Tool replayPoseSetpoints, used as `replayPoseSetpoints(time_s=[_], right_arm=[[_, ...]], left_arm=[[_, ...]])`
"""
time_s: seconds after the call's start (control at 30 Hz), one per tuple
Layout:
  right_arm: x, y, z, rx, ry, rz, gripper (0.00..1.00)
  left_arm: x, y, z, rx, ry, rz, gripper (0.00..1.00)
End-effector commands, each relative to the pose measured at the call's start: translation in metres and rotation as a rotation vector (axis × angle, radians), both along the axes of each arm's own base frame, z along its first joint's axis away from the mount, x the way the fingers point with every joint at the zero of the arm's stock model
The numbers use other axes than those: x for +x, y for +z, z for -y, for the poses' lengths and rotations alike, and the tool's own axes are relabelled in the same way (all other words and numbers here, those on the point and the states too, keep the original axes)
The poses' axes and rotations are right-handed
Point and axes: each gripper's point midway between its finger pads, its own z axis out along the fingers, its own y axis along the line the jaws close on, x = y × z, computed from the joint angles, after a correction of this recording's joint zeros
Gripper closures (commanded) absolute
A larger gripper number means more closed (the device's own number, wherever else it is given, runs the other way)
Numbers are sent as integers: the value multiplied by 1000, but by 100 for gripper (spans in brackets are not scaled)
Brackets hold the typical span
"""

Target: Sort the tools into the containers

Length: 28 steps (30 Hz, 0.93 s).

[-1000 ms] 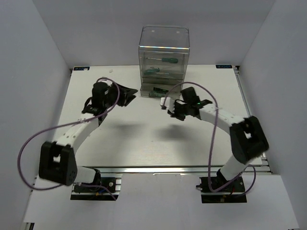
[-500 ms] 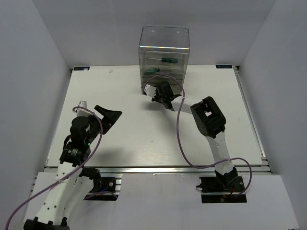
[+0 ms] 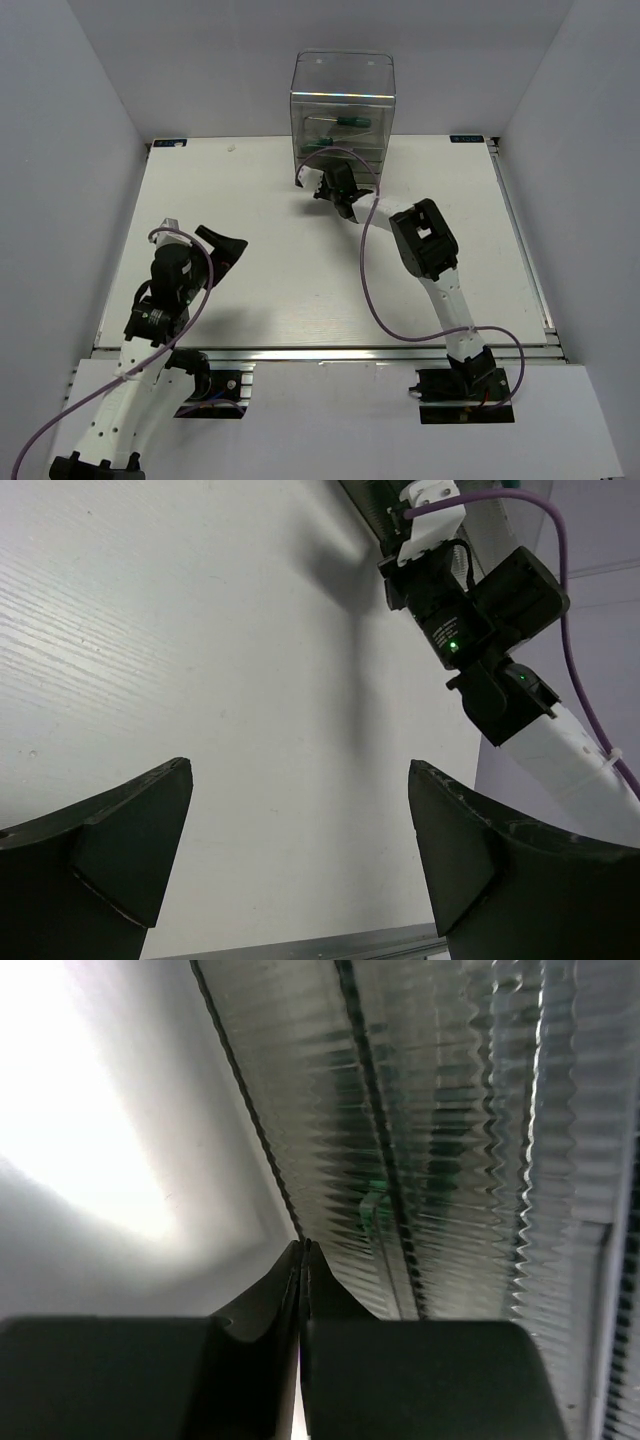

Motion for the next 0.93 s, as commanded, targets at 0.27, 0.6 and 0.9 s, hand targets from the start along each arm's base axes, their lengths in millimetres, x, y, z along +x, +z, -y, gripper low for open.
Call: replayPoseSetpoints(time_s=[0.27, 0.6, 0.9], right_arm=[[-136, 70, -7, 227, 418, -388, 86], [-228, 180, 45, 788, 32, -570, 11], [-236, 236, 101, 903, -140, -367, 11]], left_arm=[[7, 10, 2, 54, -42, 41, 2], [17, 29, 4, 147, -106, 147, 2], [14, 53, 11, 182, -173, 242, 2]])
